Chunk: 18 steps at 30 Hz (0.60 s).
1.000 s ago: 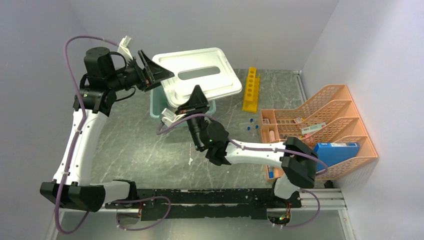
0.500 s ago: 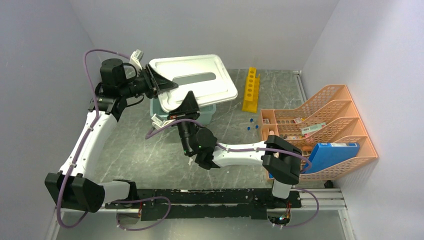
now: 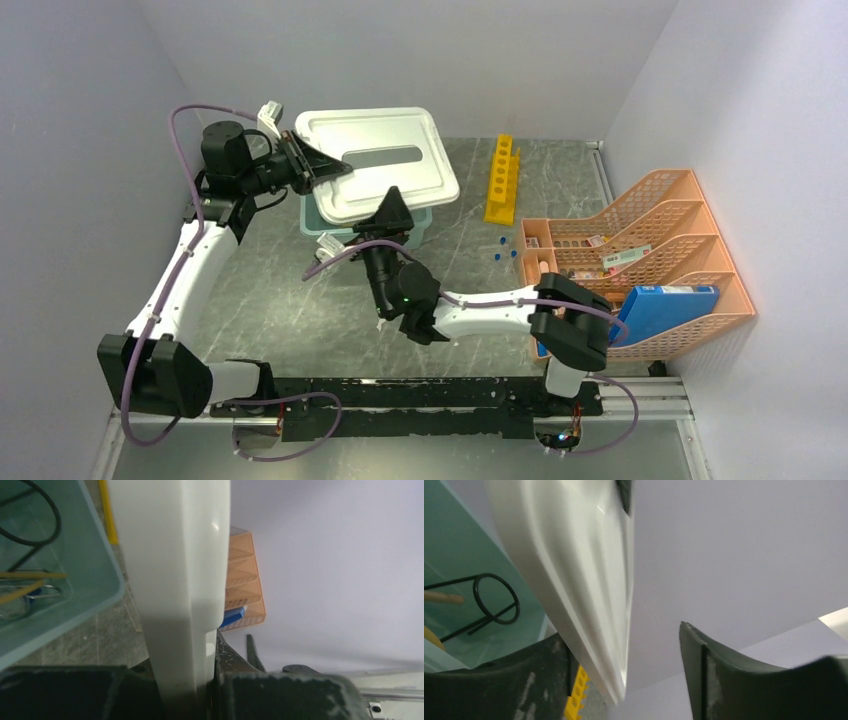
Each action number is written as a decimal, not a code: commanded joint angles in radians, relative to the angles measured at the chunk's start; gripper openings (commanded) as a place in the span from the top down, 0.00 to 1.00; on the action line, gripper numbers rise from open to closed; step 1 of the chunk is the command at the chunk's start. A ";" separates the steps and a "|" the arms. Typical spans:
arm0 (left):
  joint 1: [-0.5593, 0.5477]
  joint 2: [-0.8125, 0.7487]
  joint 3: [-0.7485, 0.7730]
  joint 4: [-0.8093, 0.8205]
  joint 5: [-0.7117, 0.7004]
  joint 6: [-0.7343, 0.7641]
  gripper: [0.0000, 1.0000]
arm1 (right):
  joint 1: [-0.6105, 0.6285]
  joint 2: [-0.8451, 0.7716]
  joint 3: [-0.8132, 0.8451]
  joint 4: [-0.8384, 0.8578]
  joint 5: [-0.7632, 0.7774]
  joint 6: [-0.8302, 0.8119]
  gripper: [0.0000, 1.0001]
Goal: Organize the chemistry lab equipment
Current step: Close the lid of the storage box.
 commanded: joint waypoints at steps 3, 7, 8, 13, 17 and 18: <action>0.080 0.072 0.010 0.186 0.091 -0.014 0.95 | 0.004 -0.199 -0.144 -0.191 -0.084 0.387 0.10; 0.106 0.118 0.026 0.200 0.146 -0.011 0.95 | 0.013 -0.353 -0.198 -0.441 -0.209 0.670 0.06; 0.115 0.127 0.022 0.221 0.162 -0.015 0.95 | 0.012 -0.397 -0.196 -0.537 -0.254 0.756 0.05; 0.175 0.188 0.016 0.222 0.280 0.013 0.95 | 0.001 -0.546 -0.190 -0.848 -0.414 1.013 0.04; 0.197 0.230 0.025 0.119 0.318 0.119 0.95 | -0.002 -0.620 -0.189 -1.004 -0.460 1.182 0.04; 0.198 0.246 0.039 0.064 0.325 0.162 0.95 | -0.004 -0.647 -0.196 -1.030 -0.475 1.223 0.04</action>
